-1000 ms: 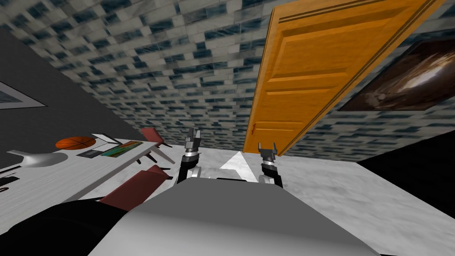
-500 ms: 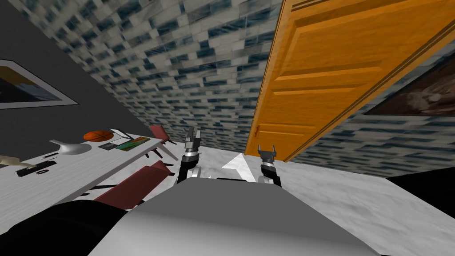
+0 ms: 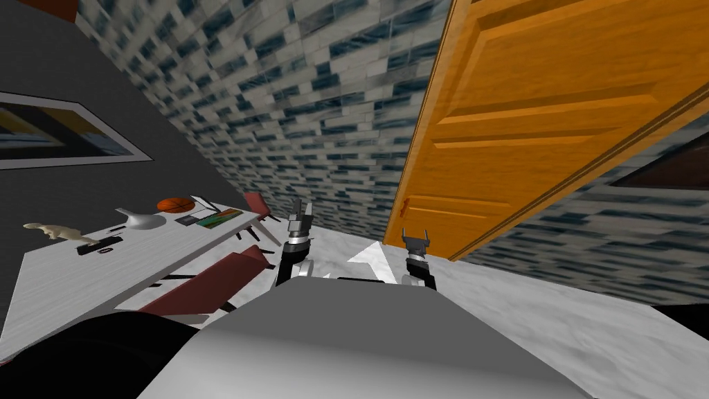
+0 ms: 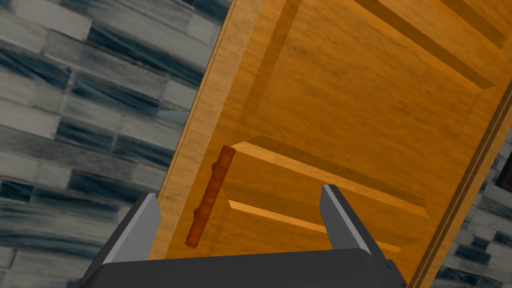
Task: Pull the door open
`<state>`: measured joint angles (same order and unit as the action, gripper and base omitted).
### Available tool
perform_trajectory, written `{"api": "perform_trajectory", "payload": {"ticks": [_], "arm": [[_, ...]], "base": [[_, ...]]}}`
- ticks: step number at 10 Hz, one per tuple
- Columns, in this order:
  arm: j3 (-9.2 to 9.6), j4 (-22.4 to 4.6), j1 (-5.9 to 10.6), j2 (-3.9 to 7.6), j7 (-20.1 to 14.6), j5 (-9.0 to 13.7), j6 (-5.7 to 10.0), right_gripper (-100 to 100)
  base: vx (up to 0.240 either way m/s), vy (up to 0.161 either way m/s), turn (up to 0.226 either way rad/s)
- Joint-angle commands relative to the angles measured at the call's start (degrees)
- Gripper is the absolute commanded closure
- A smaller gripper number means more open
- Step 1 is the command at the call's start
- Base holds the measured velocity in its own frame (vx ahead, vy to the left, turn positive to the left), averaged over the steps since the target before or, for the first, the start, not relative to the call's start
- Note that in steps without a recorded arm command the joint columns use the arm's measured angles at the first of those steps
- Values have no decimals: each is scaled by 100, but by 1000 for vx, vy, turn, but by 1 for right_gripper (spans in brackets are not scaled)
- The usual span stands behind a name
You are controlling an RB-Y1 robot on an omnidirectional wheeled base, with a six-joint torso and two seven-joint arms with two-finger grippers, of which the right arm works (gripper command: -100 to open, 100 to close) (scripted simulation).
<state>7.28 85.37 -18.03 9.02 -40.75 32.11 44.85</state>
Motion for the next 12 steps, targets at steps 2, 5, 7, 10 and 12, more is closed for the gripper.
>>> {"api": "perform_trajectory", "payload": {"ticks": [2,5,7,10,12], "arm": [[50,-317,73,47,-258,268,91,-100],[106,-656,159,85,-514,555,183,-100],[144,-879,215,109,-683,744,243,-100],[212,-1292,320,153,-996,1094,355,-100],[260,-1583,393,184,-1217,1340,433,-100]], "base": [[69,-80,149],[65,-83,140],[60,-93,145],[63,-100,181],[68,-115,162]]}}
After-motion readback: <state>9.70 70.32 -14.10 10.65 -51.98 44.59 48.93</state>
